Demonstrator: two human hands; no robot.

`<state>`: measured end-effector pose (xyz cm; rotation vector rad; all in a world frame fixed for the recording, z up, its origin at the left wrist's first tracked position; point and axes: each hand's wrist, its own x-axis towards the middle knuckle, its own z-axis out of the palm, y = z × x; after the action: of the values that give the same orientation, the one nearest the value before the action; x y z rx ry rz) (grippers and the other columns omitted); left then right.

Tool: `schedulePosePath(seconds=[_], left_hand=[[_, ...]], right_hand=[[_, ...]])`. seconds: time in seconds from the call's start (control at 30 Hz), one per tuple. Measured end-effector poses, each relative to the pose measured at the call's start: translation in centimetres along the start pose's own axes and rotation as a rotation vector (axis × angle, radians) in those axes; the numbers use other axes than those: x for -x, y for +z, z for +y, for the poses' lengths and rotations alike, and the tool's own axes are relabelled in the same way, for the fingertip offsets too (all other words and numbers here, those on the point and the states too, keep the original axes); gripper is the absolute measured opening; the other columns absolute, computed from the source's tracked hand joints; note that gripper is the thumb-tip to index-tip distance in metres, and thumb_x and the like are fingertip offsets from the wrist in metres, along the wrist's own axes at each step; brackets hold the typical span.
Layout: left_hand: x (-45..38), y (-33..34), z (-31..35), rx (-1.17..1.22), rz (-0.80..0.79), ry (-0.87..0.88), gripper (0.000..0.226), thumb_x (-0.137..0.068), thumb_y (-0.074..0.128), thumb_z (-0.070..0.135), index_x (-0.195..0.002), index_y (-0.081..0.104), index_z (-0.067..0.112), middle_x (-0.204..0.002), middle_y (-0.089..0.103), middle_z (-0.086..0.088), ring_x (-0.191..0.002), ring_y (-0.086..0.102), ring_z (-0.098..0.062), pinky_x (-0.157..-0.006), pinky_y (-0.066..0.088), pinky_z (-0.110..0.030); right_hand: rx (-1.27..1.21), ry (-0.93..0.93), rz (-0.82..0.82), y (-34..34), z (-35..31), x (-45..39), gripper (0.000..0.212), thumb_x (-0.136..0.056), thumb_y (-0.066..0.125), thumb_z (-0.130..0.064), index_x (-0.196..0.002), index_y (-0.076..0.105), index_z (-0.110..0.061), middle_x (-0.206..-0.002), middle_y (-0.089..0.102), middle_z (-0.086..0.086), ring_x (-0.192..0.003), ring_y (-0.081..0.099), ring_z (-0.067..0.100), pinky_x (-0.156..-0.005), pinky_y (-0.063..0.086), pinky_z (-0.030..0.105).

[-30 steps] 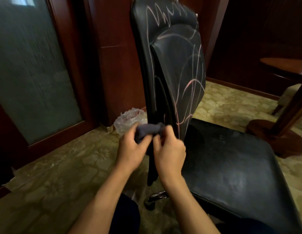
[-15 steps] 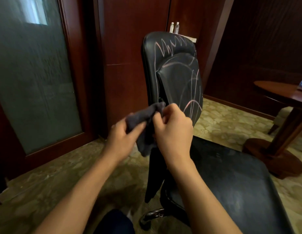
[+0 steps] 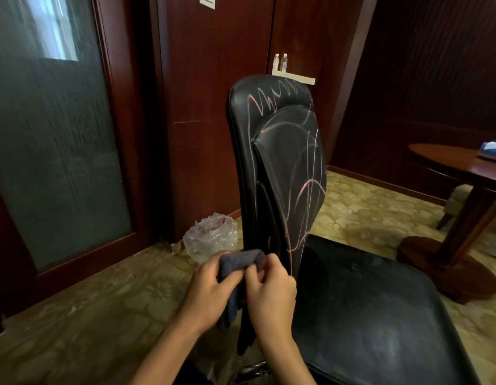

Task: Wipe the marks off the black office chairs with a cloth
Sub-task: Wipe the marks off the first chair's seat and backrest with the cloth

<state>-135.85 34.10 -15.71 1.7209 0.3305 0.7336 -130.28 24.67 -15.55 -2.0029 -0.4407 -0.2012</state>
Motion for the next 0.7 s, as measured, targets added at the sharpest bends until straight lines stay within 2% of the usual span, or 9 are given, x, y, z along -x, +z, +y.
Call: schedulePosePath(seconds=[0.17, 0.27, 0.37, 0.43, 0.5, 0.57, 0.63, 0.7], left_hand=[[1.3, -0.2, 1.3, 0.061, -0.015, -0.039, 0.027, -0.091, 0.066, 0.005, -0.094, 0.070, 0.031, -0.093, 0.075, 0.019, -0.092, 0.068, 0.004, -0.077, 0.049, -0.011], [2.6, -0.7, 2.1, -0.083, -0.109, 0.012, 0.027, -0.092, 0.067, 0.010, -0.098, 0.068, 0.036, -0.094, 0.073, 0.022, -0.091, 0.067, 0.006, -0.075, 0.050, -0.011], [3.0, -1.3, 3.0, -0.274, -0.191, 0.104, 0.012, -0.091, 0.070, 0.018, -0.092, 0.070, 0.030, -0.089, 0.072, 0.016, -0.086, 0.067, 0.001, -0.075, 0.053, -0.024], [2.6, -1.3, 4.0, -0.300, -0.134, 0.134, 0.009, -0.089, 0.072, 0.020, -0.089, 0.069, 0.029, -0.088, 0.072, 0.017, -0.084, 0.067, 0.003, -0.073, 0.052, -0.025], [2.0, -1.2, 5.7, -0.225, -0.011, 0.189, 0.013, -0.088, 0.074, 0.019, -0.090, 0.070, 0.031, -0.089, 0.073, 0.020, -0.085, 0.068, 0.006, -0.076, 0.052, -0.023], [1.1, -1.1, 8.5, -0.158, 0.102, 0.302, 0.008, -0.084, 0.073, 0.026, -0.090, 0.071, 0.031, -0.090, 0.074, 0.017, -0.087, 0.069, 0.002, -0.078, 0.053, -0.021], [0.2, -1.1, 11.5, -0.107, 0.177, 0.356, 0.009, -0.080, 0.068, 0.031, -0.088, 0.072, 0.029, -0.087, 0.075, 0.017, -0.084, 0.070, 0.003, -0.074, 0.054, -0.017], [-0.6, -0.8, 13.4, -0.101, 0.212, 0.379, 0.017, -0.080, 0.066, 0.036, -0.091, 0.073, 0.025, -0.085, 0.075, 0.013, -0.083, 0.070, 0.003, -0.073, 0.055, -0.022]], right_hand=[[-0.001, -0.089, 0.080, -2.1, -1.9, 0.2, 0.025, -0.085, 0.063, -0.029, -0.072, 0.043, -0.023, -0.060, 0.056, -0.004, -0.065, 0.061, 0.023, -0.056, 0.035, 0.032], [-0.060, -0.140, 0.122, -3.3, -2.5, 0.6, 0.031, -0.084, 0.066, -0.022, -0.067, 0.040, -0.025, -0.052, 0.048, -0.007, -0.054, 0.052, 0.013, -0.053, 0.037, 0.036], [-0.143, -0.112, 0.112, -4.2, -1.6, 1.7, 0.033, -0.085, 0.068, -0.019, -0.066, 0.041, -0.023, -0.055, 0.053, -0.011, -0.048, 0.045, 0.006, -0.053, 0.040, 0.036], [-0.178, -0.110, 0.122, -5.1, -1.3, 2.1, 0.033, -0.085, 0.069, -0.020, -0.066, 0.043, -0.021, -0.056, 0.054, -0.013, -0.047, 0.045, 0.005, -0.052, 0.040, 0.038], [-0.190, -0.191, 0.177, -6.4, -2.5, 1.6, 0.033, -0.085, 0.071, -0.020, -0.065, 0.044, -0.020, -0.055, 0.052, -0.011, -0.046, 0.044, 0.003, -0.051, 0.039, 0.037], [-0.208, -0.285, 0.216, -8.3, -5.5, 0.5, 0.029, -0.086, 0.070, -0.023, -0.067, 0.047, -0.020, -0.056, 0.052, -0.010, -0.048, 0.045, 0.003, -0.051, 0.039, 0.034], [-0.207, -0.349, 0.228, -9.9, -8.5, -0.9, 0.026, -0.087, 0.068, -0.027, -0.070, 0.051, -0.020, -0.055, 0.052, -0.008, -0.050, 0.048, 0.005, -0.051, 0.039, 0.030], [-0.164, -0.369, 0.234, -10.6, -10.4, -2.1, 0.024, -0.088, 0.067, -0.029, -0.072, 0.052, -0.019, -0.054, 0.051, -0.006, -0.053, 0.050, 0.007, -0.052, 0.038, 0.027]])
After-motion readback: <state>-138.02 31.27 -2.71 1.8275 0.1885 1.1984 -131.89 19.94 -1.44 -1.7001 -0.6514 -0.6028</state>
